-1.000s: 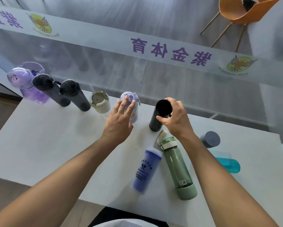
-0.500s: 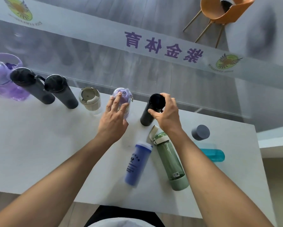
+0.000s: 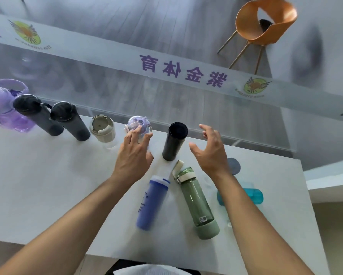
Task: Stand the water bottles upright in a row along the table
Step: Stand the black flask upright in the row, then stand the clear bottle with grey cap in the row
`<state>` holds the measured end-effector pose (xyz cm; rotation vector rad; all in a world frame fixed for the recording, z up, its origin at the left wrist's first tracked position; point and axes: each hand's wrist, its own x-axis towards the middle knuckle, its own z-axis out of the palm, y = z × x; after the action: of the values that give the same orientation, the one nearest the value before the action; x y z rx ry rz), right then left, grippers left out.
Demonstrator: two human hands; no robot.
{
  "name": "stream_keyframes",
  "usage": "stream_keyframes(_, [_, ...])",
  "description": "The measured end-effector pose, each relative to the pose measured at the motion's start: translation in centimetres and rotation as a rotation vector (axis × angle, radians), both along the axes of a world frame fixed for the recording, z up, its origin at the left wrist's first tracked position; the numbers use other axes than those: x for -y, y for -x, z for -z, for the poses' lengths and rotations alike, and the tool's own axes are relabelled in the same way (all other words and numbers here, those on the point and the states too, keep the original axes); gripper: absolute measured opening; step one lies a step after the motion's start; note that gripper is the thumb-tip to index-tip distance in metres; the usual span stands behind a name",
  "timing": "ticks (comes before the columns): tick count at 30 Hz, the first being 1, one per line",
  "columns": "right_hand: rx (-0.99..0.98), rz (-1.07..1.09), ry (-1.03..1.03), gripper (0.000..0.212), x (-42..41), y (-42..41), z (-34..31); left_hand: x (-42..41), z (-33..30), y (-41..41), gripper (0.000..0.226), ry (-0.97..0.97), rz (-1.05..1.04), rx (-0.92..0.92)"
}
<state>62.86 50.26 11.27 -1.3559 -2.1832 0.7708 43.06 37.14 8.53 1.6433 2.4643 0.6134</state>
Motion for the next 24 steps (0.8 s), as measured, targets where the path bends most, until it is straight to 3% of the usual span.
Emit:
stream_keyframes(4, [0.173, 0.01, -0.084, 0.052, -0.3, -4.2, -0.4, 0.0, -0.5, -3.6, 0.068, -0.021, 0.042, 0.041])
stream_keyframes(10, [0.487, -0.012, 0.086, 0.078, -0.1, -8.9, 1.0, -2.5, -1.7, -6.4, 0.088, -0.027, 0.151, -0.005])
stream_keyframes(16, [0.42, 0.051, 0.161, 0.071, -1.0, -10.0, 2.2, -3.4, -1.0, -7.3, 0.084, 0.111, 0.115, -0.03])
stream_keyframes(24, [0.222, -0.029, 0.142, 0.062, -3.5, -7.2, 2.7, -3.2, -0.8, -7.7, 0.086, 0.142, 0.094, 0.008])
